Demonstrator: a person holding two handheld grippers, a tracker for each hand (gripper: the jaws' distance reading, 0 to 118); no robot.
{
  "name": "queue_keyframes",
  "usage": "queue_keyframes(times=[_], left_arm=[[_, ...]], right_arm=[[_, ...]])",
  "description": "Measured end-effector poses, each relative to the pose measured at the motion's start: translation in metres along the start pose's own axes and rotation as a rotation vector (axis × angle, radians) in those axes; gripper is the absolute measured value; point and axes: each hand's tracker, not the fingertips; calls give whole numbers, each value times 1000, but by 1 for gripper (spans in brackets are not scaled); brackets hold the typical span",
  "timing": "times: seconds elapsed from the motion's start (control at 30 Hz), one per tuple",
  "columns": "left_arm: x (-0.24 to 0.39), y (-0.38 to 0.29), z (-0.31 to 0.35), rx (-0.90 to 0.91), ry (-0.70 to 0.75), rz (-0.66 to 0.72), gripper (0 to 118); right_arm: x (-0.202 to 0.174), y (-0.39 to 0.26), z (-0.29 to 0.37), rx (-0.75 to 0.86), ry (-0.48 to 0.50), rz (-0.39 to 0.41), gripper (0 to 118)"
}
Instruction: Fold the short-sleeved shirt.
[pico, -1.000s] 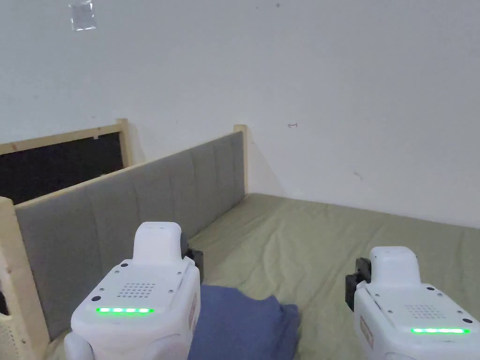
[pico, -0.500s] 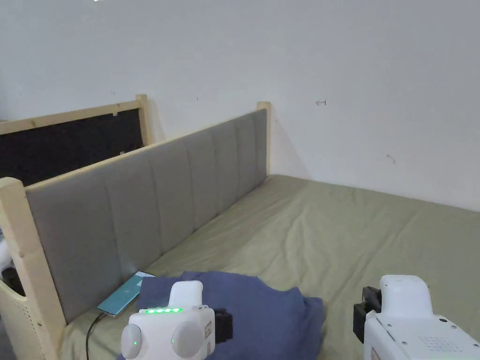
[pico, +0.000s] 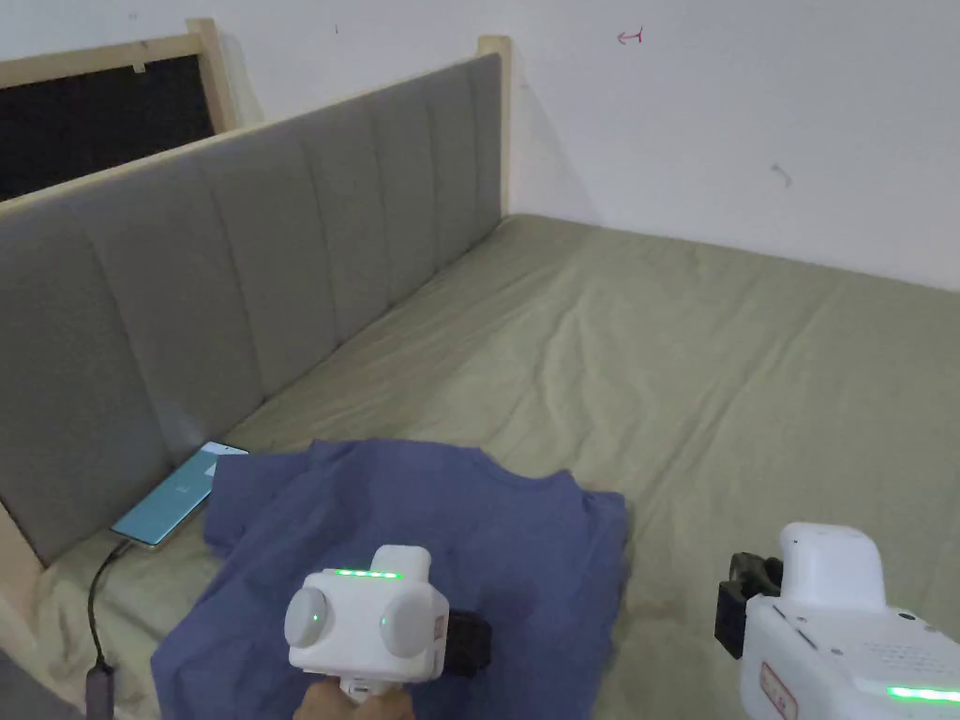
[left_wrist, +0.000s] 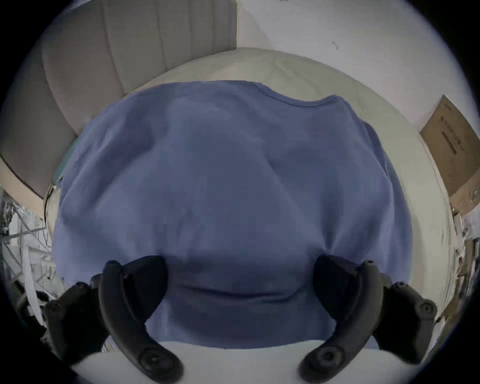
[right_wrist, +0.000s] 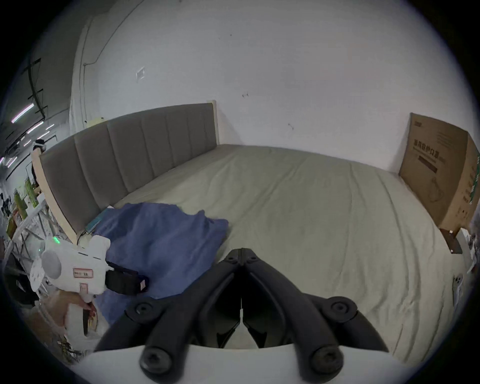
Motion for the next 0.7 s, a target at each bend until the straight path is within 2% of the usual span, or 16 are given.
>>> queue_keyframes(times=[0.03, 0.07, 0.1, 0.17, 0.2, 0.3, 0.43, 0.5, 0.6, 0.7], left_arm=[[-2, 4, 1, -19, -11, 15, 104], [-2, 6, 5, -4, -1, 9, 91], [-1, 7, 12, 14, 7, -7, 67], [3, 9, 22, 48, 26, -39, 29], [3, 9, 24, 45, 20, -32, 14], [-11, 11, 14, 37, -45, 43, 10], [-32, 16, 30, 44, -160, 192, 8], [-36, 23, 40, 74, -222, 220, 8], [-23, 35, 61, 106, -264, 171, 7], [10, 48, 90, 173, -240, 71, 7]], right_arm=[[1, -2, -1, -13, 4, -25, 0], [3, -3, -3, -24, 14, -44, 0], [5, -4, -4, -28, 19, -55, 0], [9, -8, -9, -41, 14, -71, 0], [12, -8, -10, -60, 14, -95, 0], [26, -8, -8, -65, 39, -210, 0], [41, -8, 4, -48, 7, -203, 0], [48, -8, 11, -41, -12, -200, 0], [63, -8, 24, -26, -25, -243, 0], [77, -5, 43, -1, -46, -271, 0]])
